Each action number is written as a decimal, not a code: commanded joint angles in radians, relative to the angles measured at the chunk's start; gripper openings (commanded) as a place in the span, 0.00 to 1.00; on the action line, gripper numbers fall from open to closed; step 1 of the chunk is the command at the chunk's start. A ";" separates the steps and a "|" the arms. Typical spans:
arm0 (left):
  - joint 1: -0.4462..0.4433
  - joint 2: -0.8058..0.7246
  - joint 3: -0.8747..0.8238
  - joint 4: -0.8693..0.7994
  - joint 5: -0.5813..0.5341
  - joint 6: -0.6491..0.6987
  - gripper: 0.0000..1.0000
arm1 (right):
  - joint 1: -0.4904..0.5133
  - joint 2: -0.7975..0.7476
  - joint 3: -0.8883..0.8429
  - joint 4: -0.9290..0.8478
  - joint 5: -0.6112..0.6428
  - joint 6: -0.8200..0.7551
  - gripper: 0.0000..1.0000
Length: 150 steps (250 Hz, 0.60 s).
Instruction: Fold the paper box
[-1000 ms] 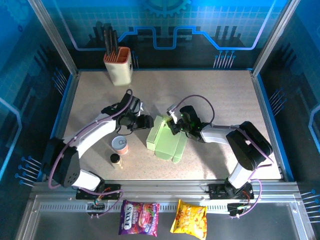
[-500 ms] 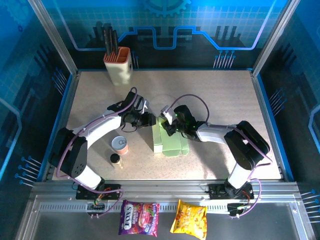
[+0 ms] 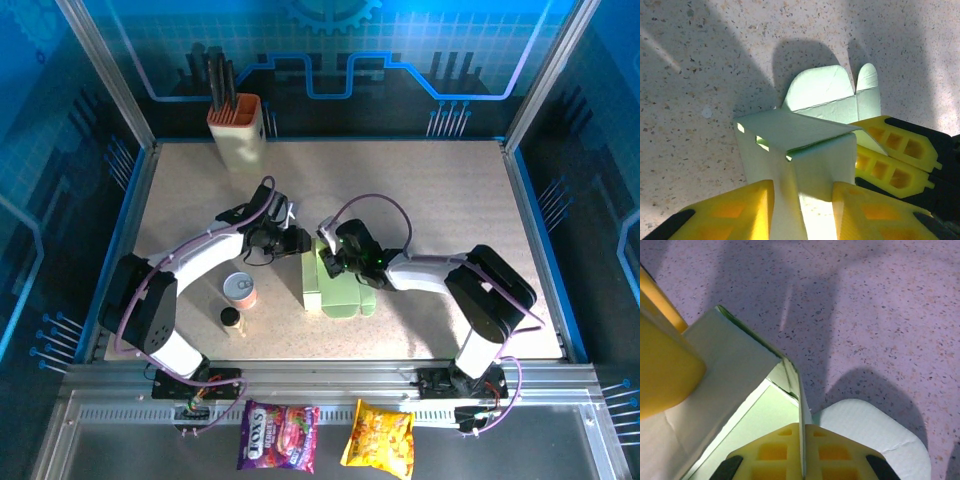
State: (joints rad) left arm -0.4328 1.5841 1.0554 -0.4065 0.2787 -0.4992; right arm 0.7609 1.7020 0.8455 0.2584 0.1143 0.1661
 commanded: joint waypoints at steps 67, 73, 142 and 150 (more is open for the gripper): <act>0.006 -0.051 -0.024 0.014 -0.028 -0.045 0.42 | 0.074 -0.021 -0.033 -0.002 0.139 0.072 0.04; 0.006 -0.055 -0.023 0.013 -0.033 -0.047 0.43 | 0.074 -0.021 -0.033 -0.003 0.142 0.073 0.04; 0.006 -0.015 -0.023 0.049 -0.010 -0.066 0.44 | 0.077 -0.030 -0.023 -0.019 0.151 0.080 0.05; 0.006 -0.007 -0.023 0.053 -0.007 -0.066 0.42 | 0.078 -0.031 -0.023 -0.022 0.151 0.084 0.05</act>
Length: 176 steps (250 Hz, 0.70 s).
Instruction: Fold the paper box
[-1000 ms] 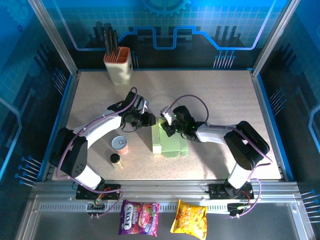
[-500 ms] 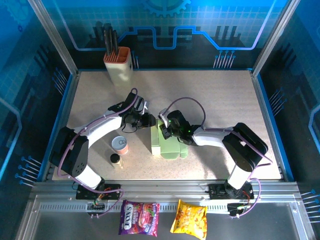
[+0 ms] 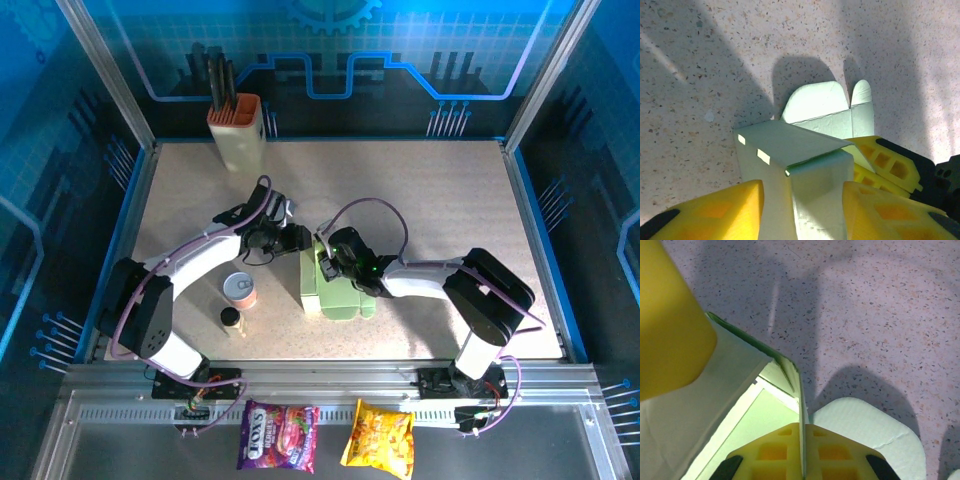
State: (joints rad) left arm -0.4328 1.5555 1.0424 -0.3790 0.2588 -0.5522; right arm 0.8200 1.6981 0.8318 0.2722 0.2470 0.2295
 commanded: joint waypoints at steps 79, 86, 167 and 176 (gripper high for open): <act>0.006 0.051 -0.031 0.058 0.020 -0.019 0.35 | 0.036 -0.064 0.020 -0.096 0.007 0.060 0.05; 0.006 0.052 -0.032 0.060 0.022 -0.021 0.35 | 0.037 -0.062 0.019 -0.096 0.009 0.066 0.05; 0.006 0.027 -0.031 0.070 0.032 -0.035 0.34 | 0.057 -0.025 -0.045 -0.022 0.074 0.124 0.05; 0.006 0.020 -0.030 0.069 0.030 -0.039 0.35 | 0.057 -0.021 -0.049 -0.020 0.077 0.127 0.05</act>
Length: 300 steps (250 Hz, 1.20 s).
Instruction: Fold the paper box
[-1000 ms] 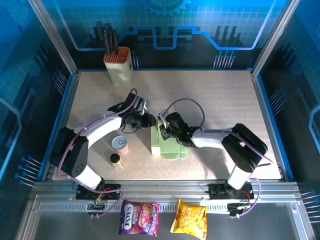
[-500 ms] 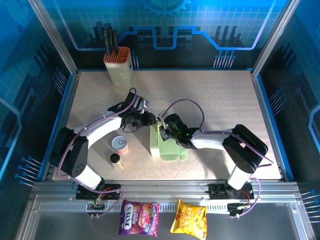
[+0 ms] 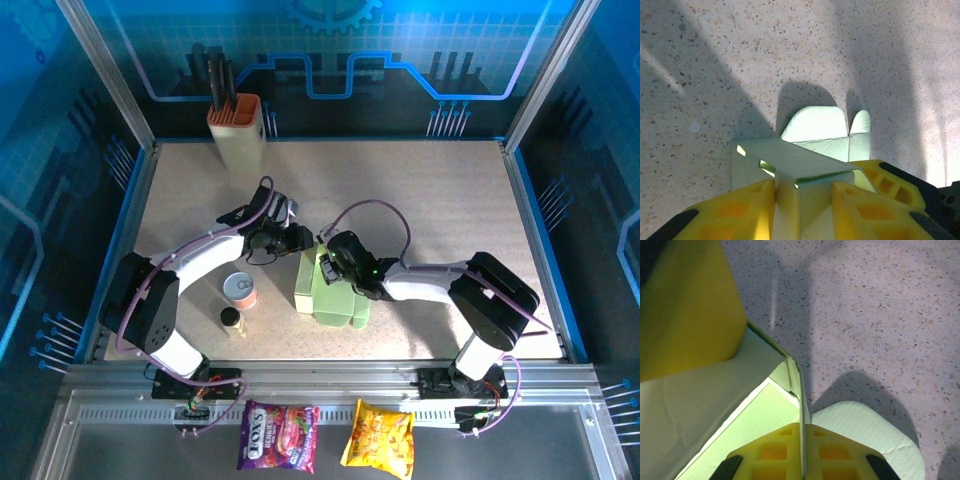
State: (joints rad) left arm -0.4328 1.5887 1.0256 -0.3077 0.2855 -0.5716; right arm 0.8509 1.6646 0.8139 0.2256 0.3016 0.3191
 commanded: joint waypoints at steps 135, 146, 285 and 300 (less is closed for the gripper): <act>-0.003 -0.004 0.008 0.039 0.065 -0.071 0.46 | 0.031 0.015 -0.029 0.029 0.038 0.033 0.05; -0.005 0.006 0.009 0.039 0.071 -0.071 0.46 | 0.031 0.015 -0.026 0.028 0.038 0.034 0.05; -0.010 0.057 -0.012 0.094 0.085 -0.103 0.56 | 0.031 0.012 -0.017 0.025 0.031 0.029 0.05; -0.011 0.060 -0.013 0.093 0.080 -0.103 0.56 | 0.031 0.012 -0.019 0.025 0.030 0.028 0.05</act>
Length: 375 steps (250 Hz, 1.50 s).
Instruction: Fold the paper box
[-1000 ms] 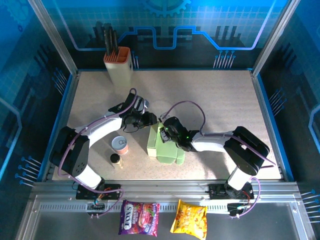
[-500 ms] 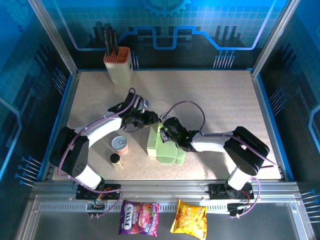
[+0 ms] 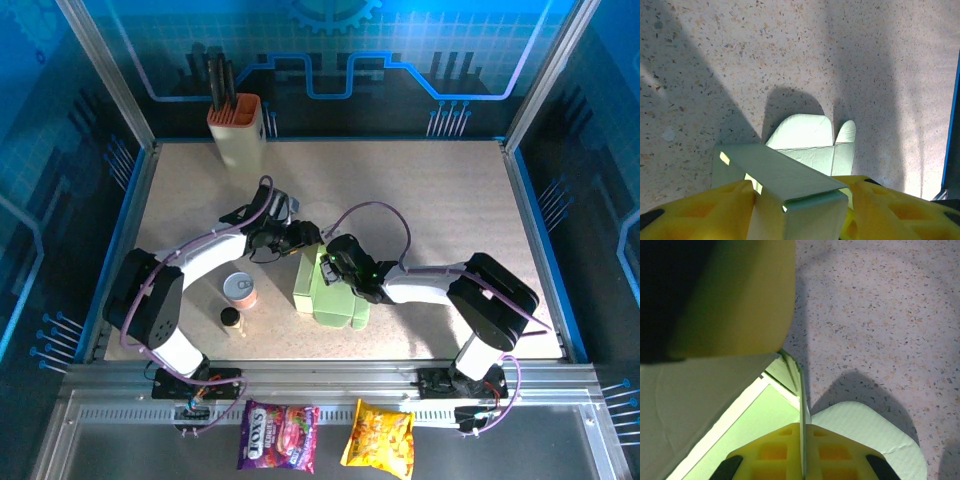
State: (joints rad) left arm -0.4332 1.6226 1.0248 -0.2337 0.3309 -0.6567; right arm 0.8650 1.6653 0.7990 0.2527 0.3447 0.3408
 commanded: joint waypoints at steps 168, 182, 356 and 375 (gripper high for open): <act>-0.022 0.042 -0.037 0.015 -0.002 -0.012 0.58 | 0.017 -0.014 0.001 -0.009 -0.037 -0.014 0.13; -0.019 0.044 -0.038 0.014 -0.002 -0.009 0.58 | 0.017 -0.022 0.007 -0.012 -0.056 -0.033 0.15; -0.022 0.039 -0.052 0.002 0.005 0.006 0.57 | -0.356 -0.252 -0.197 0.157 -0.747 -0.196 0.37; -0.023 0.039 -0.054 0.002 0.005 0.008 0.57 | -0.390 -0.193 -0.189 0.186 -0.811 -0.229 0.38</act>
State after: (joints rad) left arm -0.4446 1.6432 1.0050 -0.1917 0.3313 -0.6559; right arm 0.5224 1.4048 0.6121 0.3607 -0.2855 0.1543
